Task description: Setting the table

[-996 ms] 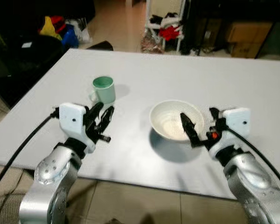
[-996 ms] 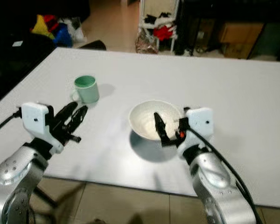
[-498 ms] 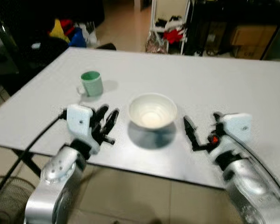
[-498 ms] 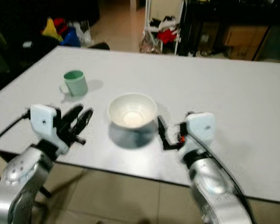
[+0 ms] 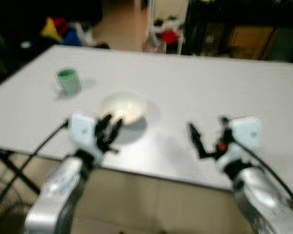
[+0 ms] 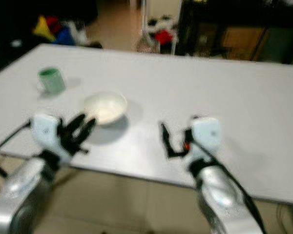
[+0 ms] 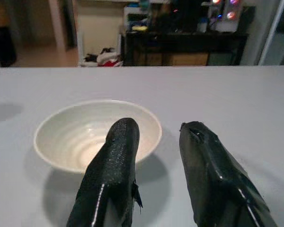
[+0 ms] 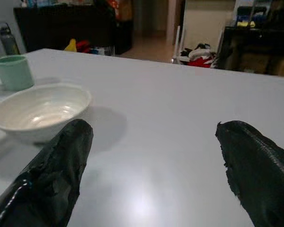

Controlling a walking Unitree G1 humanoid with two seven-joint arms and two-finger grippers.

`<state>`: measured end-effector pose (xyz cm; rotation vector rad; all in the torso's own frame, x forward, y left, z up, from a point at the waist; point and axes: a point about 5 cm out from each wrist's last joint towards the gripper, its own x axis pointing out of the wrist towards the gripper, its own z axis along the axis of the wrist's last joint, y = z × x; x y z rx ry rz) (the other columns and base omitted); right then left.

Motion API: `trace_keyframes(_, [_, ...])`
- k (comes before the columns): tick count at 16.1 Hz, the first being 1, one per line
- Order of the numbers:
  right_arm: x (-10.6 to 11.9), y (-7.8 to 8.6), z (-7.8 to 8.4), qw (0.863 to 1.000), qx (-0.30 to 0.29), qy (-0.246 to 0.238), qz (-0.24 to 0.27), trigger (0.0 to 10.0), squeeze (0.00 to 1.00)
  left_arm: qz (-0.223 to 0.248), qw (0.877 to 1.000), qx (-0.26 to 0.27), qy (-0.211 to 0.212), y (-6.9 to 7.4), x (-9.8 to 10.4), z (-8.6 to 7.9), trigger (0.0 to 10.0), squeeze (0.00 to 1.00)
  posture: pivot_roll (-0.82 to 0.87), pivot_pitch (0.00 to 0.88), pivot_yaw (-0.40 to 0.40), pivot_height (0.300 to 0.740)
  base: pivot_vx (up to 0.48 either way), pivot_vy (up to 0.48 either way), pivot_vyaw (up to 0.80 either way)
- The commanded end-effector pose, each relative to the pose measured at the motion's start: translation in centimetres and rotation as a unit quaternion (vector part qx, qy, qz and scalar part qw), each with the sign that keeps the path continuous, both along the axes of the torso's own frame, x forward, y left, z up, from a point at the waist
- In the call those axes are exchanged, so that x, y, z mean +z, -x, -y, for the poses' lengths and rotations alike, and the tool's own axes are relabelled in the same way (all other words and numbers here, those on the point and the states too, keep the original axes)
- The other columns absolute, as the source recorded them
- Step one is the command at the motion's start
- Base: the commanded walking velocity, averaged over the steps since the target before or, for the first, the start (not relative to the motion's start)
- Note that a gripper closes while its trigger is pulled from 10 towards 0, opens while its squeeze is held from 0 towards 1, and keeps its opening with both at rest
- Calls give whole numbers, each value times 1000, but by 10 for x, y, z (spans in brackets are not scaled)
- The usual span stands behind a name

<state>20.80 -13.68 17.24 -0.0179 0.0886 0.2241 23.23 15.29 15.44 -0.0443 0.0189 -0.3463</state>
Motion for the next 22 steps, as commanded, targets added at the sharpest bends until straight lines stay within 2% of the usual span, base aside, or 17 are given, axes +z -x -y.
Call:
trace_keyframes(1, [0, -1, 1, 1000, 5, 11, 0, 10000, 0, 10, 1000, 6, 5, 0, 4, -1, 10000, 192, 76, 0, 47, 740, 0, 0, 0])
trace_keyframes(3, [-1, -1, -1, 999, 20, 37, 1, 10000, 0, 14, 1000, -1, -2, 0, 6, 0, 10000, 184, 81, 0, 45, 740, 0, 0, 800])
trace_keyframes(10, [-1, 1, -1, 999, 23, 44, 1, 10000, 0, 13, 1000, -4, -5, 1, 6, 1, 10000, 176, 74, 0, 57, 740, 0, 0, 800])
trace_keyframes(11, [-4, 3, -4, 998, 37, 47, -8, 10000, 0, 13, 1000, -5, -11, -1, 6, 1, 10000, 165, 74, 0, 58, 740, 0, 0, 800])
trace_keyframes(12, [-4, 2, -1, 1000, 17, 22, -3, 10000, 0, 11, 1000, 1, -24, -4, 5, 1, 10000, 137, 69, 0, 63, 740, 0, 0, 800])
trace_keyframes(13, [-5, 2, -1, 1000, 19, 11, -2, 10000, 0, 11, 999, 7, -42, -7, 3, 3, 10000, 8, 69, 0, 68, 740, 0, 0, 800])
trace_keyframes(15, [-5, 2, -2, 1000, 23, 0, 1, 10000, 0, 21, 998, 10, -57, -9, 3, 5, 10000, 0, 68, 0, 73, 740, 0, 0, 800])
trace_keyframes(18, [-4, 1, -2, 1000, 28, 11, 4, 10000, 0, 33, 996, 13, -80, -11, 3, 5, 10000, 0, 62, 0, 67, 740, 0, 0, 800])
trace_keyframes(22, [-6, -3, -4, 999, 40, 9, 2, 10000, 0, 35, 996, 18, -85, -13, 1, 5, 10000, 0, 64, 0, 66, 740, 0, 0, 800])
